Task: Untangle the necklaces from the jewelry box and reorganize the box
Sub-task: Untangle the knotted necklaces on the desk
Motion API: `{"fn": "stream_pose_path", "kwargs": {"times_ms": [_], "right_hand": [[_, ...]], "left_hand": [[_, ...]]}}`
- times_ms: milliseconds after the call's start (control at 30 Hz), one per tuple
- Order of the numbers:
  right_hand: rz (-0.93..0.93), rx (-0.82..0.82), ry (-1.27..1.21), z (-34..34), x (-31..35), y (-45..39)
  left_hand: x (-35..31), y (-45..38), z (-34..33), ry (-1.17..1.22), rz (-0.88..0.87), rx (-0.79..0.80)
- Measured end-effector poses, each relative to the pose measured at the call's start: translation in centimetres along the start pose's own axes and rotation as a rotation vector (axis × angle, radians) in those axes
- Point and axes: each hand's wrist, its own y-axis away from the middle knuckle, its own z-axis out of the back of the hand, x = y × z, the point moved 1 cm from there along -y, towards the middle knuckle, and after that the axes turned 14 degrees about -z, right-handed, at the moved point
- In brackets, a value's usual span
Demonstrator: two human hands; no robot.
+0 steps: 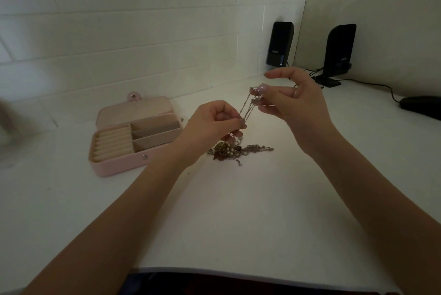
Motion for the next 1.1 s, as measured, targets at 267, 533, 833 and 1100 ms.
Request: {"fn": "stream_pose_path", "kwargs": {"times_ms": [267,533,833,1100], "right_hand": [[-0.015,0.031,0.002,-0.1,0.0,0.0],[-0.067,-0.032,-0.274,1.5,0.4,-0.7],[-0.196,0.064,-0.712,3.4,0.4,-2.1],[-0.214,-0.192,-0.53,5.1,0.0,-2.8]], "left_hand": [[0.0,0.0,0.3,-0.11,0.046,0.037],[0.8,0.2,0.0,-0.322,0.032,0.079],[1.7,-0.2,1.1,-0.528,-0.132,0.026],[1.8,-0.6,0.9,-0.265,-0.016,-0.064]]}}
